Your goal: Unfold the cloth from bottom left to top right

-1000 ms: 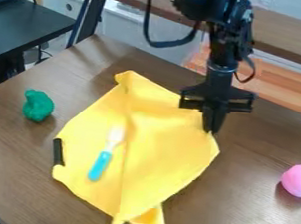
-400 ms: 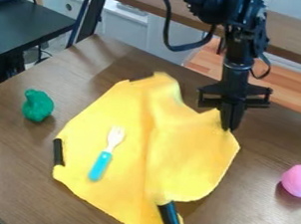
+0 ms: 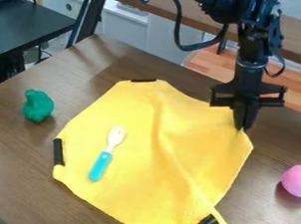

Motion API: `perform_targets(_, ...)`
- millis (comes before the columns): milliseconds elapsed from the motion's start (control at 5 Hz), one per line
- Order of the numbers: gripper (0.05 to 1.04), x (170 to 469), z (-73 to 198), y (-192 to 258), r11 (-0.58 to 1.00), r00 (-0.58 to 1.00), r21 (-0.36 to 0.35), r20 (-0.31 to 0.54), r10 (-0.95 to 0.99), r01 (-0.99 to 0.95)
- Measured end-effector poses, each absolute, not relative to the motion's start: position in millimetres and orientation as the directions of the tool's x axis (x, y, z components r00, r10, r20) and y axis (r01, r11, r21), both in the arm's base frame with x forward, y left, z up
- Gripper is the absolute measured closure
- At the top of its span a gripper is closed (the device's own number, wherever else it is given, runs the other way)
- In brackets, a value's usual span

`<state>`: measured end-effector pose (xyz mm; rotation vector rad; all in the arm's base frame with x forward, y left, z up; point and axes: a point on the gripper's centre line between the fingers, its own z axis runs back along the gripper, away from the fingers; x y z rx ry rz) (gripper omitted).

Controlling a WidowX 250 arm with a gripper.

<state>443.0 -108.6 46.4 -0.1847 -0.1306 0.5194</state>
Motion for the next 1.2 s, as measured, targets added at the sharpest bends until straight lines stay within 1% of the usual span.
perform_targets(200, 1.035, 447.1, 41.0, -111.3, 0.843, 0.854, -0.218, 0.067, 0.515, -0.491)
perform_targets(400, 1.015, 452.4, 45.0, -117.3, 0.833, 0.852, -0.26, 0.066, 0.519, -0.488)
perform_targets(600, 0.872, 453.2, 35.3, -117.6, 0.844, 0.865, -0.286, 0.087, 0.494, -0.454)
perform_targets(800, 0.629, 446.8, 27.1, -116.4, 0.859, 0.879, -0.283, 0.095, 0.468, -0.427)
perform_targets(1000, 0.327, 441.0, 43.8, -114.3, 0.862, 0.885, -0.319, 0.124, 0.449, -0.393)
perform_targets(1200, 0.094, 428.0, 59.2, -103.7, 0.888, 0.9, -0.324, 0.182, 0.397, -0.327)
